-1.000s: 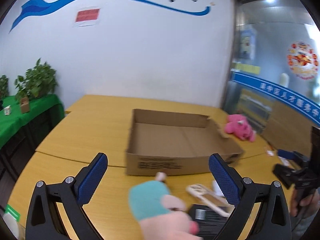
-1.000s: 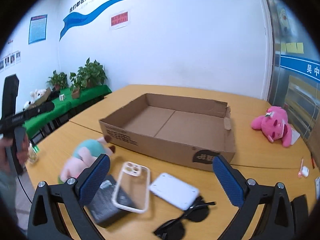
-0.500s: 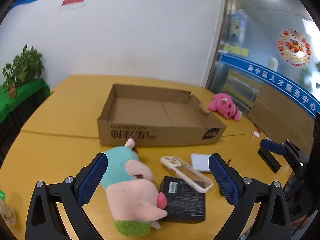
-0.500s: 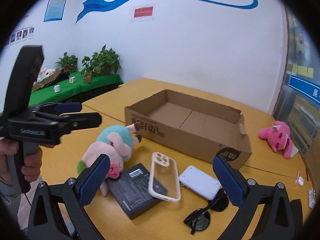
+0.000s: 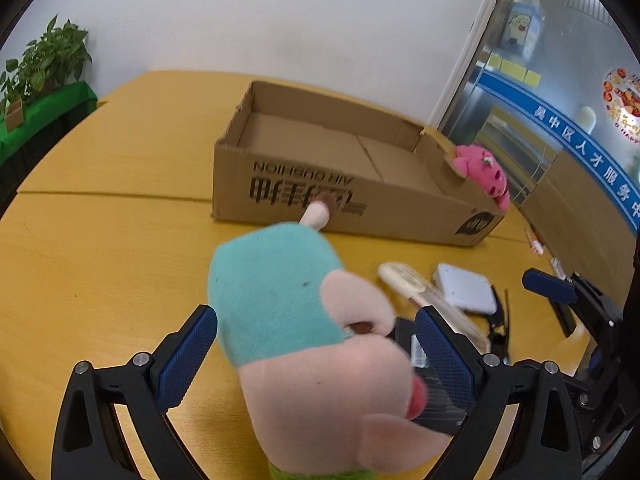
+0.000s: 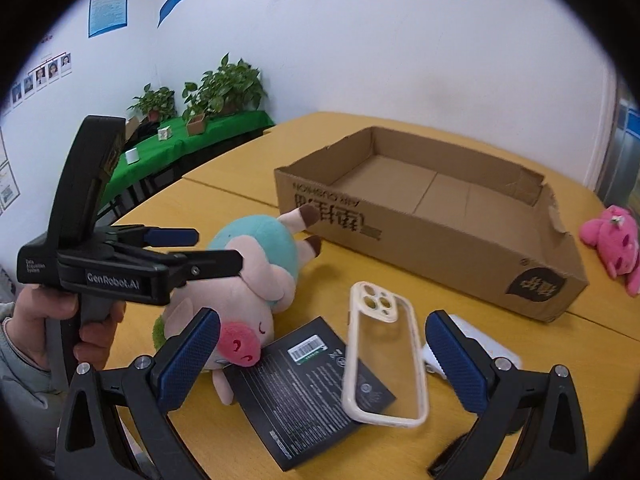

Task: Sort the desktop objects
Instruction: 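Lower the right gripper onto the teal-and-pink pig plush and close, then lift the pig plush with the right gripper and carry it over the box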

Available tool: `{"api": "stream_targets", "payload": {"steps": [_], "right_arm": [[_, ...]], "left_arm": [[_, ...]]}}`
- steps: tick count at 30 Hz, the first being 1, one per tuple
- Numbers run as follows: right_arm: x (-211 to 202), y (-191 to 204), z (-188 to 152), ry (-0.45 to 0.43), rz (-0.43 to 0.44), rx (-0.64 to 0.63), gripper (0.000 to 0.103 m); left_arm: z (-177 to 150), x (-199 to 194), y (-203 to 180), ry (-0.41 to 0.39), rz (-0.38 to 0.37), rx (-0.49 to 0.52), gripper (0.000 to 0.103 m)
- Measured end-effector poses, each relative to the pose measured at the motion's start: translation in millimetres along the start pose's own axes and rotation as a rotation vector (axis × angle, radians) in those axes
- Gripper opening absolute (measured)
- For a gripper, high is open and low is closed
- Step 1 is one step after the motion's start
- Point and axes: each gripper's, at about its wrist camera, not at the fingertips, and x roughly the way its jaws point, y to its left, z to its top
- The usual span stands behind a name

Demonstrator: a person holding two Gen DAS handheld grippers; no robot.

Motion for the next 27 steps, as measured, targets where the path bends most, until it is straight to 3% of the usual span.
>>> {"api": "stream_targets", "payload": {"steps": [1, 10, 16, 23, 27], "right_arm": [[6.3, 1.1, -0.6, 0.015, 0.025, -0.001, 0.102], [46.6, 38.1, -5.5, 0.112, 0.218, -0.077, 0.102], [62.0, 61.8, -5.3, 0.161, 0.302, -0.098, 0.102], [95.4, 76.2, -10.5, 0.235, 0.329, -0.063, 0.1], [94.4, 80.6, -15.0, 0.219, 0.324, -0.092, 0.093]], "left_arm": [[-3.3, 5.6, 1.3, 0.018, 0.01, 0.003, 0.088], [-16.7, -1.4, 26.6, 0.023, -0.1, -0.069, 0.08], [-22.8, -7.0, 52.8, 0.029, -0.173, -0.164, 0.074], [-21.8, -9.1, 54.6, 0.046, -0.194, -0.172, 0.072], [-13.9, -16.0, 49.9, 0.031, -0.174, -0.135, 0.072]]}}
